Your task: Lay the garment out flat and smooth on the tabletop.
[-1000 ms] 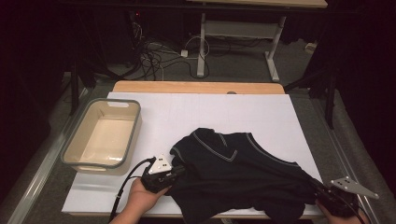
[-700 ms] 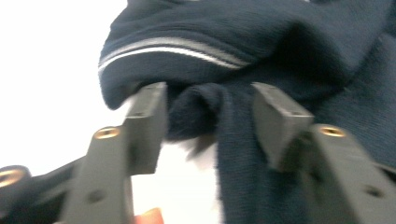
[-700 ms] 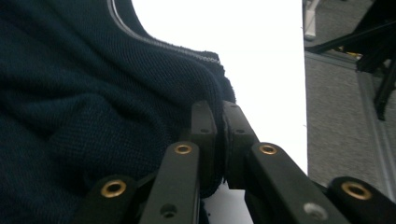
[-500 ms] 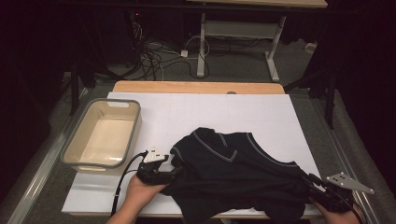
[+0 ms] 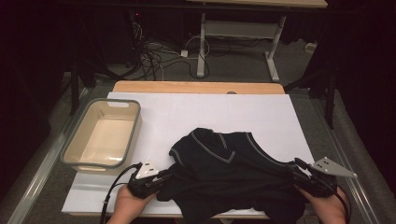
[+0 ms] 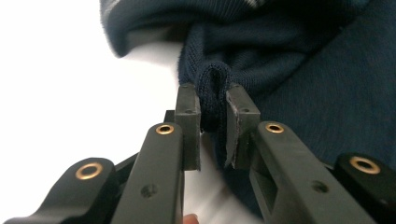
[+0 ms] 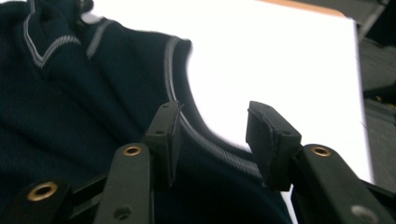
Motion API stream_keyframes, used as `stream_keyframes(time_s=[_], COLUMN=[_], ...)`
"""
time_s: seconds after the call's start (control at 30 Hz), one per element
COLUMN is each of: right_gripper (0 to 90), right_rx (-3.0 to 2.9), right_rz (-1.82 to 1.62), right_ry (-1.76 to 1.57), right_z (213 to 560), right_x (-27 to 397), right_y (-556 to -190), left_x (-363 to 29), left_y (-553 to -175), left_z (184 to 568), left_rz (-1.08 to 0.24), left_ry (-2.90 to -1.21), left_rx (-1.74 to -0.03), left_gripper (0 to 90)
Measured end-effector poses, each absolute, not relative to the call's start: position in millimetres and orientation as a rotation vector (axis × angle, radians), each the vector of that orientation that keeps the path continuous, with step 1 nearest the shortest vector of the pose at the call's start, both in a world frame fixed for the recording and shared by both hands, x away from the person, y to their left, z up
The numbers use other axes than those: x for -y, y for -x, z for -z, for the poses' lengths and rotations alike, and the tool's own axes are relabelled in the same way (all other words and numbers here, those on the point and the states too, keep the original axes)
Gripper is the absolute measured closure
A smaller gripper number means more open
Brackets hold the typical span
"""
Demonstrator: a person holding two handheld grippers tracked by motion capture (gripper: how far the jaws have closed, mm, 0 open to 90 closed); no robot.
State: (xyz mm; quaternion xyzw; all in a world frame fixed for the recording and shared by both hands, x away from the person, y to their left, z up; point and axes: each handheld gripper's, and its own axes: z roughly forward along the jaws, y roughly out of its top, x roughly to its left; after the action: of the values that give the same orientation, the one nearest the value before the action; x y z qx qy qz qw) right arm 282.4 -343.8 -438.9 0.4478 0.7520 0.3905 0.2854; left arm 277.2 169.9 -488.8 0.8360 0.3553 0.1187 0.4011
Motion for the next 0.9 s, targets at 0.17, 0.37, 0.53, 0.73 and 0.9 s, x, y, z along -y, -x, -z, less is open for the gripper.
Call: stream_keyframes(time_s=[0.17,0.37,0.53,0.73,0.9], right_gripper=[57.6,57.1,45.7,42.5,62.0], right_rx=[-2.047,-2.143,-2.228,-2.35,-2.368], right_rz=[-1.079,-1.089,-0.983,-0.865,-0.874], right_ry=[-1.158,-1.155,-1.209,-1.232,-1.185], right_z=[438.3,450.4,467.2,473.5,473.7], right_x=[328.0,295.1,270.5,257.9,256.3], right_y=[-301.5,-335.7,-365.9,-381.5,-378.2], left_x=[-192.6,-217.7,-227.1,-230.3,-228.9], left_y=[-257.1,-238.4,-226.9,-221.2,-222.3], left_z=[483.3,485.0,485.7,487.1,487.3], left_rz=[-0.356,-0.363,-0.351,-0.334,-0.33], left_ry=[-2.1,-2.079,-2.061,-2.058,-2.06], left_rx=[-0.947,-1.013,-1.024,-1.018,-1.012], left_gripper=[76.0,75.9,75.8,75.6,75.5])
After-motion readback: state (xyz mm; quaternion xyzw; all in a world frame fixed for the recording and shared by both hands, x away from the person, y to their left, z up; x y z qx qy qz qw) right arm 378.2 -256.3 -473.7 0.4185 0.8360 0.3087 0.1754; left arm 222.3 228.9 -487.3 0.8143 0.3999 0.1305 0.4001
